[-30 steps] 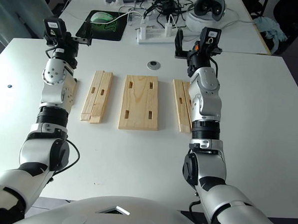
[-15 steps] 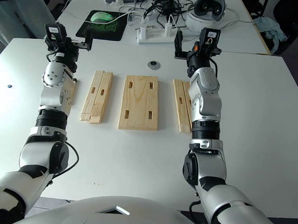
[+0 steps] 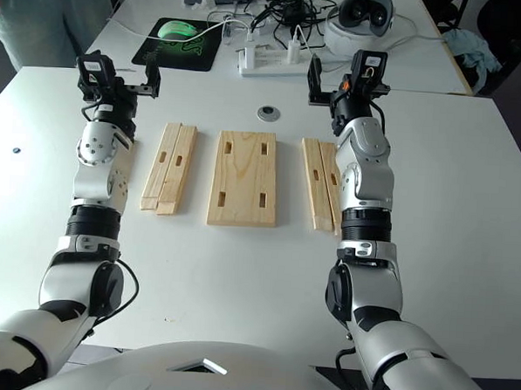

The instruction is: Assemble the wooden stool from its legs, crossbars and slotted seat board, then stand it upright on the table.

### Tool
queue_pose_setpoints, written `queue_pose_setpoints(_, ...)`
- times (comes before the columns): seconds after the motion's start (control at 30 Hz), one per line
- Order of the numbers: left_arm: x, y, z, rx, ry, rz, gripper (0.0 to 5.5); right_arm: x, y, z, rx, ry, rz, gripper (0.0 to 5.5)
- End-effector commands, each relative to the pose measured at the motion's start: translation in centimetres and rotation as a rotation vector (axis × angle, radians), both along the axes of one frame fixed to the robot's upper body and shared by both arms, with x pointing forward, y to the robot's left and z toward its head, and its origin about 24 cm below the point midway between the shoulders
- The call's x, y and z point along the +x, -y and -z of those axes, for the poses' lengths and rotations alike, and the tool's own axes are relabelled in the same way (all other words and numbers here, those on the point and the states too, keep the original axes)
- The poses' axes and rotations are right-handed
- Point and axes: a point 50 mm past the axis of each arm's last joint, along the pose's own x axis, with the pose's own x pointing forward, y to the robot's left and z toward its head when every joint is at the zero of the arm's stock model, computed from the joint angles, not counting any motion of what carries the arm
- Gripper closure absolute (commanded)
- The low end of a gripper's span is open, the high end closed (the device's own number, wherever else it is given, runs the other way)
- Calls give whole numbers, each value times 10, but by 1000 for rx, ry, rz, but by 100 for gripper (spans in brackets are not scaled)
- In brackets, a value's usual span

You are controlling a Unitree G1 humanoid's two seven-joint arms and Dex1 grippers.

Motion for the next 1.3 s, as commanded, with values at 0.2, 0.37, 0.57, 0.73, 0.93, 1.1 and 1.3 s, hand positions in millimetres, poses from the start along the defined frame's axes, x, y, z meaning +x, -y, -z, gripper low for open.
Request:
queue_pose_setpoints(0.2,-12,-6,7,-17,-18,-56,10,2,14,-6,-61,-14,-25,11)
queue_pose_setpoints(0.37,-23,-23,11,-15,-21,-124,10,-2,49,-1,-111,-71,11,11)
queue_pose_setpoints(0.57,-27,-24,12,-7,-35,-125,10,-24,88,29,-199,-198,67,11)
queue_pose_setpoints(0.73,-28,-27,8,-4,-33,-132,10,-46,107,59,-250,-326,85,11)
queue_pose_setpoints(0.93,-24,-27,3,12,-34,-109,10,-59,113,74,-273,-392,79,11)
queue_pose_setpoints(1.1,-21,-27,0,15,-30,-100,10,-61,112,79,-308,-432,30,11)
queue_pose_setpoints(1.3,-25,-27,2,10,-34,-109,10,-61,114,84,-397,-473,39,11)
